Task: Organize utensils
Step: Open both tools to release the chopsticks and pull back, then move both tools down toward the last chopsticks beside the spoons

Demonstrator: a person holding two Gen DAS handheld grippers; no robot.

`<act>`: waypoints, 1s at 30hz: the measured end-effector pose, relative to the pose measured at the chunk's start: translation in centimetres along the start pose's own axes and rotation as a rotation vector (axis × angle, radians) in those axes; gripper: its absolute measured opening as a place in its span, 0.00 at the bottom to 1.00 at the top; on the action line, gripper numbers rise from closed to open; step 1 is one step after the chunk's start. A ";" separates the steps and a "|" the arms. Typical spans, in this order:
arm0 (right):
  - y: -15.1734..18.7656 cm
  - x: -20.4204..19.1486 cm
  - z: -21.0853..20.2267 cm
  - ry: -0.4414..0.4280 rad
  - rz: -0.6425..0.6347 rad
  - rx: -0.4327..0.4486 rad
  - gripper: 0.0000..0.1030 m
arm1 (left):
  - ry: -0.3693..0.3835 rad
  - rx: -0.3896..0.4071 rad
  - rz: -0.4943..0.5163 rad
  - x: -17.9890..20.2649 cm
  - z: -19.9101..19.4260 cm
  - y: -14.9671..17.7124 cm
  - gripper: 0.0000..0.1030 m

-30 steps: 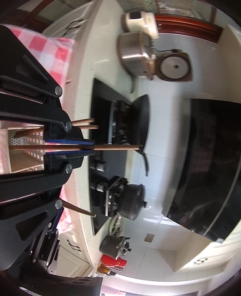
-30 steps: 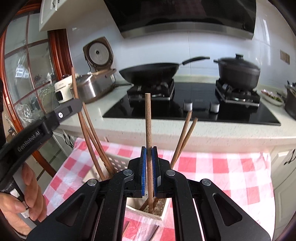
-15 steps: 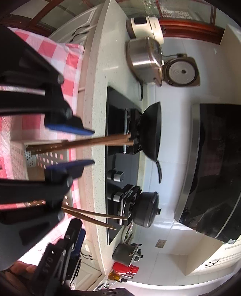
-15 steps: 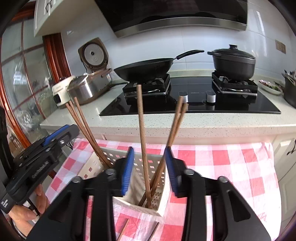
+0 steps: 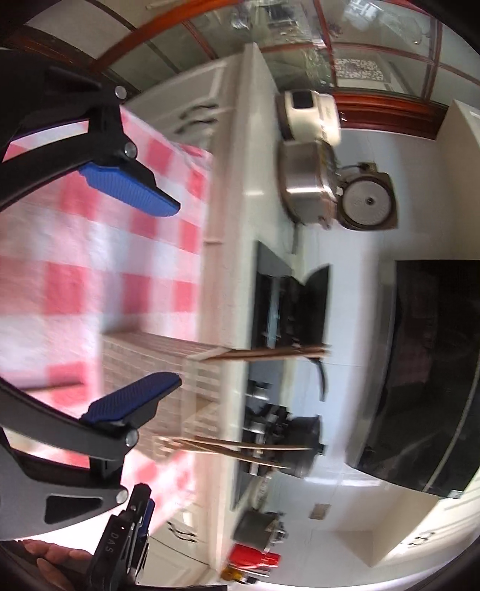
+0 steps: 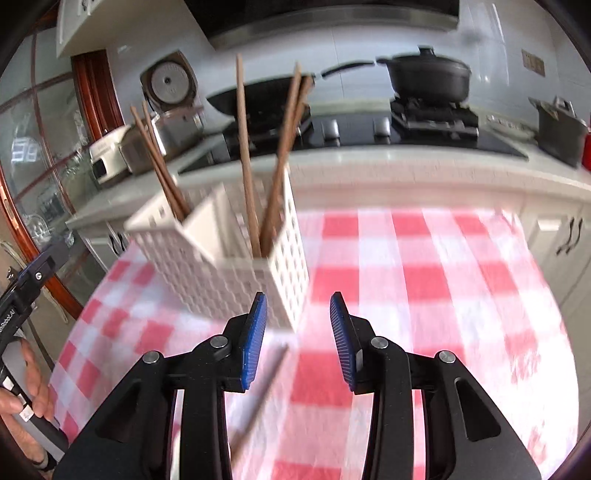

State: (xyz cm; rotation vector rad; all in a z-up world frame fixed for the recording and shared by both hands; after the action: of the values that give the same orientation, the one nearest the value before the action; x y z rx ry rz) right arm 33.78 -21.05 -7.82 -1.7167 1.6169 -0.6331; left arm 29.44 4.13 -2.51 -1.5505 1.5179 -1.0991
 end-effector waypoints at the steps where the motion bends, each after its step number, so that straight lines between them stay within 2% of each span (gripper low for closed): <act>1: 1.0 0.2 0.2 0.001 0.012 -0.016 0.35 | -0.005 -0.024 -0.006 -0.2 -0.4 1.4 0.81; 5: 5.2 0.6 0.5 -0.022 0.054 -0.078 0.35 | 0.011 -0.082 -0.058 -1.3 -1.2 5.3 0.81; 11: 8.3 0.1 0.3 -0.026 0.051 -0.107 0.35 | -0.007 -0.112 -0.051 -1.5 -1.9 8.8 0.81; 16: 8.4 -0.8 1.2 -0.018 0.035 -0.137 0.35 | -0.003 -0.128 -0.043 -1.5 -2.2 9.8 0.81; 27: 7.9 -2.7 3.5 -0.003 -0.007 -0.174 0.34 | 0.029 -0.138 -0.078 -2.2 -2.0 9.9 0.81; 30: 7.4 -3.5 4.1 0.036 -0.059 -0.188 0.34 | 0.032 -0.136 -0.080 -2.2 -2.0 9.9 0.81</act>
State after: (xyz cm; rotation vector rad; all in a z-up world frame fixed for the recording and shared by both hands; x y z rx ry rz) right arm 31.65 -16.87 -15.73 -1.9039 1.7014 -0.5578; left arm 23.68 5.72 -10.92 -1.7062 1.5932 -1.0887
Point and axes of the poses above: each gripper's, at about its wrist camera, not at the fingertips, and z roughly the way its jaws point, x to its right, y to its underside, the point moved 2 cm from there along z, roughly the way its jaws point, and after that the axes turned 8 degrees about y, right-handed, at the moved point
